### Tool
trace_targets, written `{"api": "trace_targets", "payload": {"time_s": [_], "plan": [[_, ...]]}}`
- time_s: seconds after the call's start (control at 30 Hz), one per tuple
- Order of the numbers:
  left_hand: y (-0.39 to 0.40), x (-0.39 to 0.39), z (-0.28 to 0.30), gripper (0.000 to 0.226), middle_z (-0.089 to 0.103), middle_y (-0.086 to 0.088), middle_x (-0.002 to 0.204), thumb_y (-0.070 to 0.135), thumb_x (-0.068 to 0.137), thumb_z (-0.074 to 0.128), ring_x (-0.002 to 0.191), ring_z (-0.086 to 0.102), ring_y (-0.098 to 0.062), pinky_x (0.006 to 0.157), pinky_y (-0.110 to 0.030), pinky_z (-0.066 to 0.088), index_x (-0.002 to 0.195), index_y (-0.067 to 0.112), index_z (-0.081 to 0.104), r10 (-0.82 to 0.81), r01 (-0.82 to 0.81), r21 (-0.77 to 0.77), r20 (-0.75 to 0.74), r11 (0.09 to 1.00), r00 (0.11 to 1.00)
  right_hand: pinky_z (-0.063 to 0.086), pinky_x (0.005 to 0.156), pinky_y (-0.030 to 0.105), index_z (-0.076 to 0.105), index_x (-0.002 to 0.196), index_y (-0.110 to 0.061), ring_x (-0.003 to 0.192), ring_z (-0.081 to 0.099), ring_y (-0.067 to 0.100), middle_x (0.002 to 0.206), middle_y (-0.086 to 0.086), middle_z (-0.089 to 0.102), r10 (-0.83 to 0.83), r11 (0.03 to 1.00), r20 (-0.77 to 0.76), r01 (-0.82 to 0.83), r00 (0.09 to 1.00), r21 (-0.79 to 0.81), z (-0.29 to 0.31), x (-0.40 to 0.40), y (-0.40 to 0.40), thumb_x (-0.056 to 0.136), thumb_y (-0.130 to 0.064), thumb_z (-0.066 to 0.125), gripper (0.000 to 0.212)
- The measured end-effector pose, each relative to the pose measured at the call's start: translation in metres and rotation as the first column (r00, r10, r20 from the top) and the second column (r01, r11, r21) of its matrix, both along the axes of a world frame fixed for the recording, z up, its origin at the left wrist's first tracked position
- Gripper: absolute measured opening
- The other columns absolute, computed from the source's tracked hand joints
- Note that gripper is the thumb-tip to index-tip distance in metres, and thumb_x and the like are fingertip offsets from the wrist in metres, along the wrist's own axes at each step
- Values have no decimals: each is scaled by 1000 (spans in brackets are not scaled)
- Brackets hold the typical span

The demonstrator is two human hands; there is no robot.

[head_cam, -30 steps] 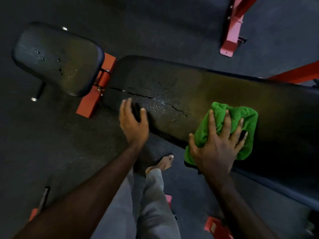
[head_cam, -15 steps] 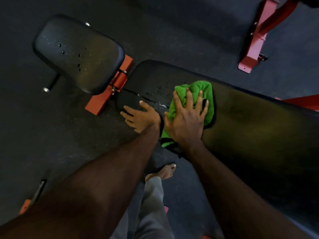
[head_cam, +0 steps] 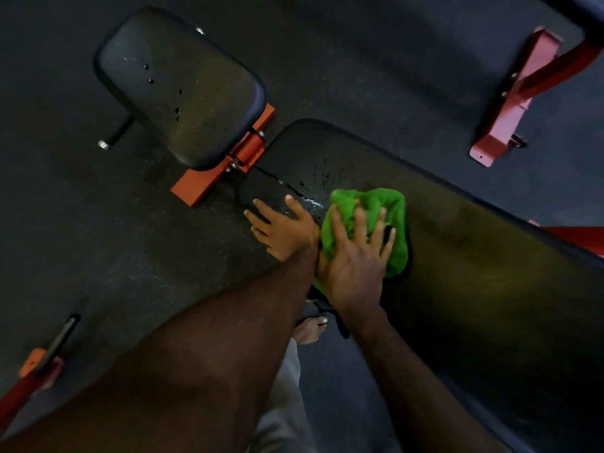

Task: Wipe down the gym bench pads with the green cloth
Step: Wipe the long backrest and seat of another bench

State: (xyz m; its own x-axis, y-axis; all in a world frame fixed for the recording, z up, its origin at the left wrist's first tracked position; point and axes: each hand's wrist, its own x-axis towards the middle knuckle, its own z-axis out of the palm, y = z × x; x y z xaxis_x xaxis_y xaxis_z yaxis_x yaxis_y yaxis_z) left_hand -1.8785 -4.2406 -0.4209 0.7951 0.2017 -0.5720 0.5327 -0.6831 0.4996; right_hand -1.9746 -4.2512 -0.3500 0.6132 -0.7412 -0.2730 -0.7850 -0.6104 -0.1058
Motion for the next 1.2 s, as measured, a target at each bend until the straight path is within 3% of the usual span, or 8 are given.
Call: {"api": "trace_targets", "payload": {"time_s": [0.13, 0.33, 0.53, 0.63, 0.73, 0.93, 1.1, 1.2], "plan": [[0, 0, 2, 72, 11, -4, 172, 60, 104, 39, 155, 20, -32, 115, -57, 33, 164, 26, 20, -11, 11, 21, 1, 1000, 1000, 26, 121, 63, 36, 159, -37, 157, 19, 38, 167, 9, 33, 267, 963, -17, -266, 964, 48, 24, -43, -37, 90, -56, 42, 72], [0, 0, 4, 71, 9, -5, 173, 59, 104, 38, 155, 20, -34, 117, -55, 30, 164, 26, 19, -27, 27, 18, -21, 999, 999, 9, 124, 64, 43, 156, -33, 157, 12, 43, 168, 11, 30, -256, 964, 32, 257, 966, -62, 20, -1, -75, 88, -40, 65, 71], [0, 0, -3, 70, 14, -7, 172, 58, 104, 41, 153, 24, -37, 116, -53, 31, 164, 25, 24, -21, 20, 36, 13, 999, 1000, 26, 124, 57, 44, 154, -40, 156, 24, 35, 164, 4, 39, 412, 897, 17, -409, 911, 170, 31, -30, -68, 84, -52, 51, 72], [0, -2, -7, 69, 15, -5, 172, 61, 104, 38, 152, 25, -35, 114, -54, 34, 163, 28, 25, -18, 16, 69, 34, 998, 999, 34, 117, 57, 52, 150, -35, 148, 36, 38, 159, 10, 45, 13, 1000, 4, -13, 1000, -18, 38, -28, -122, 84, -49, 58, 68], [0, -2, -12, 70, 15, -5, 172, 62, 104, 37, 152, 25, -35, 116, -54, 33, 163, 28, 24, -31, 28, 78, 29, 997, 999, 20, 122, 62, 41, 155, -32, 149, 31, 41, 163, 11, 35, -416, 909, -38, 414, 909, -44, 40, 3, -143, 91, -51, 64, 71], [-2, -2, -8, 69, 18, -9, 171, 58, 104, 41, 151, 27, -37, 117, -52, 31, 163, 25, 27, -23, 21, 57, 45, 998, 999, 33, 118, 58, 46, 154, -38, 149, 35, 39, 160, 9, 44, 364, 928, -35, -359, 931, 101, 30, -3, -108, 85, -58, 57, 73], [2, -2, -10, 70, 16, -8, 171, 61, 104, 38, 152, 26, -36, 119, -52, 30, 163, 26, 25, -42, 40, 58, 34, 998, 999, 37, 111, 57, 47, 150, -33, 133, 48, 41, 152, 13, 46, -398, 917, -42, 396, 916, -43, 37, -2, -161, 89, -59, 62, 69], [1, -2, -11, 70, 16, -8, 171, 61, 104, 38, 152, 26, -35, 118, -52, 31, 163, 26, 26, -35, 32, 67, 40, 997, 999, 24, 119, 63, 39, 156, -37, 144, 35, 45, 162, 12, 34, -142, 990, -64, 142, 988, 3, 35, 14, -131, 87, -65, 55, 76]]}}
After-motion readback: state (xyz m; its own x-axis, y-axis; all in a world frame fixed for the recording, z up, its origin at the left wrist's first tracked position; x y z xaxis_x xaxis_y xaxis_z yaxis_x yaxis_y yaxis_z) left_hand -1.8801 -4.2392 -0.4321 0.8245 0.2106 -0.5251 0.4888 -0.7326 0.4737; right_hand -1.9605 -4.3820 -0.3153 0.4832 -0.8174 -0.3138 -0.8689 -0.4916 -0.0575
